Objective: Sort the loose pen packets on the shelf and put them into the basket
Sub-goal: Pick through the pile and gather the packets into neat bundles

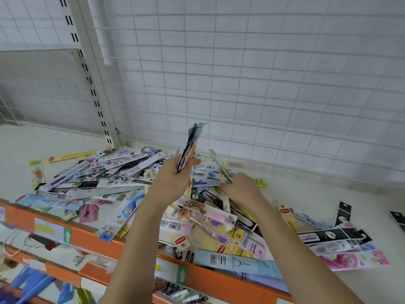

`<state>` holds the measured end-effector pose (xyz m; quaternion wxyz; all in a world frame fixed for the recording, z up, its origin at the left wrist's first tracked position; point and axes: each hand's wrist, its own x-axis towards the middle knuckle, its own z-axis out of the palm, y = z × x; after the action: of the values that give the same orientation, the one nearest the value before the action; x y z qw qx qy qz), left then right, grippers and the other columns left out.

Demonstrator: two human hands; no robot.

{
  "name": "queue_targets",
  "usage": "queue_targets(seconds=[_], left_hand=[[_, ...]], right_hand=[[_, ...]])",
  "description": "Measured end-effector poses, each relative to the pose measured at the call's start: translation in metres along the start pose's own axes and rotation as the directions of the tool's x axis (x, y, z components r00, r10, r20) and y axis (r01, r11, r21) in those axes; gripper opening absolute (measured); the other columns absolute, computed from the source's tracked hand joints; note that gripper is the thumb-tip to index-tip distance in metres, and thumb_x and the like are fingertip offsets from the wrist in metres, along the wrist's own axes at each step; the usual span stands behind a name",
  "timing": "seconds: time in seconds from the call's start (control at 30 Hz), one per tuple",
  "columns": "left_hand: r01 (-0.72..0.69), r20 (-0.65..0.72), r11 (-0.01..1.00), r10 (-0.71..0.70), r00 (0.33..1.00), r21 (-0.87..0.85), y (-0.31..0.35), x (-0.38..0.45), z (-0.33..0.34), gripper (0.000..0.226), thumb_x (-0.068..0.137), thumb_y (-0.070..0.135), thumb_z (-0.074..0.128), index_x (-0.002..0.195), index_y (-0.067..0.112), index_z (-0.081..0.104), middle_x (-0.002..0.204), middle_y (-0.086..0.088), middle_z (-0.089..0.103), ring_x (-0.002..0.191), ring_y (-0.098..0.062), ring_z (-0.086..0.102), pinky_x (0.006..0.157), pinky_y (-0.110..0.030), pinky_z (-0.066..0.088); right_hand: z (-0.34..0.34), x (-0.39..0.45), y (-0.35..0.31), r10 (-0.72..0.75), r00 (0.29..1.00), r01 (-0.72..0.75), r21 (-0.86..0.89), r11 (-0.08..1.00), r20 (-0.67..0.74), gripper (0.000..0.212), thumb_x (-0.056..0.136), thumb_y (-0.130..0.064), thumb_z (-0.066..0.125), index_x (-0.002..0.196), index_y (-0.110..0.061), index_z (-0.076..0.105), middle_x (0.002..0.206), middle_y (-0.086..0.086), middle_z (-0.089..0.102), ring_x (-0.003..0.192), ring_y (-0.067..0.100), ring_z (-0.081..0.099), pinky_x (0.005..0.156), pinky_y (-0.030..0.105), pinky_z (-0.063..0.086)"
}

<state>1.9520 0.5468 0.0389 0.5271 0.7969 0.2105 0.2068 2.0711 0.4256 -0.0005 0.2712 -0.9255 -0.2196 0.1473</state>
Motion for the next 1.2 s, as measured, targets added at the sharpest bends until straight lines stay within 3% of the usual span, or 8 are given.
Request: queue_targets(seconds=[0.13,0.3,0.43,0.57,0.83,0.93,1.03,1.2], left_hand=[[-0.013,0.010,1.000,0.013,1.000,-0.009,0.000,0.003,0.009,0.039,0.100,0.031,0.038,0.091,0.012,0.071,0.071,0.002,0.067,0.042,-0.001,0.051,0.051,-0.016,0.040],[-0.020,-0.004,1.000,0.020,1.000,-0.021,0.001,0.005,0.021,0.042,0.096,0.030,0.049,0.061,0.007,0.057,0.036,0.005,0.055,0.030,-0.003,0.046,0.039,-0.010,0.040],[-0.020,-0.026,0.999,0.019,0.999,-0.038,0.003,0.008,0.027,0.025,0.092,0.023,0.058,0.078,0.005,0.068,0.055,0.003,0.067,0.026,-0.006,0.043,0.035,-0.013,0.037],[-0.047,0.018,0.997,0.046,0.999,0.063,0.006,0.008,0.031,0.018,0.091,0.013,0.054,0.097,0.016,0.071,0.061,-0.008,0.063,0.031,-0.006,0.050,0.037,-0.013,0.040],[0.007,-0.093,0.995,0.002,0.996,0.097,0.003,0.000,0.026,0.028,0.087,0.024,0.055,0.070,0.002,0.059,0.048,0.000,0.033,0.044,-0.014,0.030,0.048,-0.025,0.027],[0.006,-0.097,0.983,0.012,0.995,0.183,-0.003,-0.004,0.017,0.035,0.086,0.035,0.061,0.067,0.007,0.050,0.054,0.000,0.043,0.051,-0.017,0.041,0.051,-0.026,0.034],[0.013,-0.022,0.947,-0.006,1.000,0.321,-0.011,-0.007,0.014,0.019,0.090,0.030,0.057,0.089,0.015,0.045,0.072,-0.006,0.059,0.061,-0.021,0.049,0.052,-0.027,0.036],[0.100,0.045,0.894,-0.133,0.990,0.436,-0.025,-0.007,0.024,0.026,0.096,0.019,0.040,0.071,0.013,0.039,0.076,-0.015,0.059,0.070,-0.028,0.053,0.055,-0.030,0.038]], right_hand=[[-0.020,-0.002,0.007,0.027,0.999,-0.022,0.118,0.993,-0.041,0.018,0.087,-0.021,0.052,0.072,-0.012,0.048,0.063,0.001,0.046,0.056,0.016,0.045,0.048,0.024,0.032],[-0.035,-0.008,0.018,0.039,0.998,-0.029,0.174,0.984,-0.055,0.007,0.087,-0.014,0.049,0.088,-0.009,0.053,0.082,0.010,0.057,0.068,0.023,0.052,0.051,0.026,0.034],[-0.035,-0.015,0.028,0.069,0.996,-0.057,0.206,0.977,-0.051,0.021,0.085,-0.011,0.046,0.097,0.000,0.060,0.091,0.018,0.067,0.074,0.028,0.059,0.055,0.026,0.037],[-0.036,-0.024,0.033,0.052,0.998,-0.045,0.199,0.979,-0.028,0.010,0.087,-0.010,0.045,0.078,-0.010,0.050,0.065,0.002,0.054,0.055,0.016,0.047,0.046,0.024,0.032],[-0.030,-0.033,0.027,-0.018,1.000,0.016,0.091,0.996,0.014,0.016,0.093,-0.016,0.038,0.101,-0.008,0.049,0.087,0.011,0.064,0.068,0.022,0.060,0.056,0.026,0.039],[-0.026,-0.034,0.025,-0.045,0.999,0.045,0.018,0.999,0.021,0.022,0.096,-0.018,0.037,0.113,-0.006,0.044,0.078,0.005,0.058,0.065,0.019,0.056,0.053,0.027,0.037],[-0.022,-0.036,0.025,-0.062,0.998,0.062,-0.047,0.997,-0.009,0.027,0.097,-0.022,0.040,0.120,-0.008,0.039,0.075,-0.001,0.048,0.061,0.015,0.048,0.049,0.028,0.034],[-0.024,-0.043,0.029,-0.040,0.999,0.037,-0.117,0.992,-0.020,0.031,0.087,-0.043,0.059,0.092,-0.013,0.052,0.075,-0.001,0.051,0.074,0.021,0.054,0.056,0.029,0.039]])
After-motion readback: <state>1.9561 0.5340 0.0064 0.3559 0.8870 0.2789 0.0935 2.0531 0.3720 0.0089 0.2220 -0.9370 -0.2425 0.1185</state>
